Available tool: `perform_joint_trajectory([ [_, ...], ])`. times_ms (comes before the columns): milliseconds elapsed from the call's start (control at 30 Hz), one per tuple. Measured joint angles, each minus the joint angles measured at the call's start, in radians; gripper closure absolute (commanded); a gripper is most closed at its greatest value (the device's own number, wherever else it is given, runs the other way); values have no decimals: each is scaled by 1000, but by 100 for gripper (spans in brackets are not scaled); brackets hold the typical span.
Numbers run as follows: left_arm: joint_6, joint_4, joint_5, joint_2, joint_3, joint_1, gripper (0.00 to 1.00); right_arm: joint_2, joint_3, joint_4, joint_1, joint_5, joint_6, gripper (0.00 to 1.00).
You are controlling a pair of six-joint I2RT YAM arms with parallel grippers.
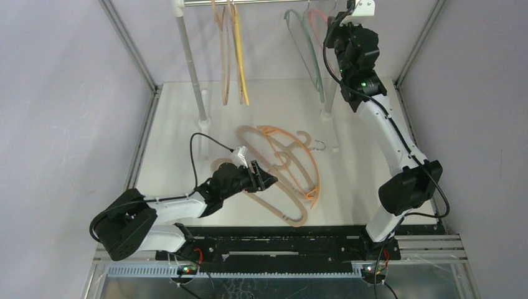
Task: Organize the hangers
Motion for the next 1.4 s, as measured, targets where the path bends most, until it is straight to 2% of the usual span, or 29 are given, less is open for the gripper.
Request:
perform_joint_trajectory([
  [367, 0, 8, 11, 18, 0, 2, 38, 42, -5, 65, 0, 116, -14, 100],
  [567, 0, 16, 25, 32, 0, 6, 38, 48, -3, 93, 0, 129, -15, 100],
  [733, 0, 31, 32, 44, 0, 13, 38, 114, 75, 78, 1, 129, -20, 100],
  [1067, 0, 47, 50, 44, 0, 35, 38, 206, 212, -11, 27, 53, -23, 100],
  [1400, 0, 59, 56, 44, 0, 42, 38, 290, 343, -74, 138, -18, -58, 100],
])
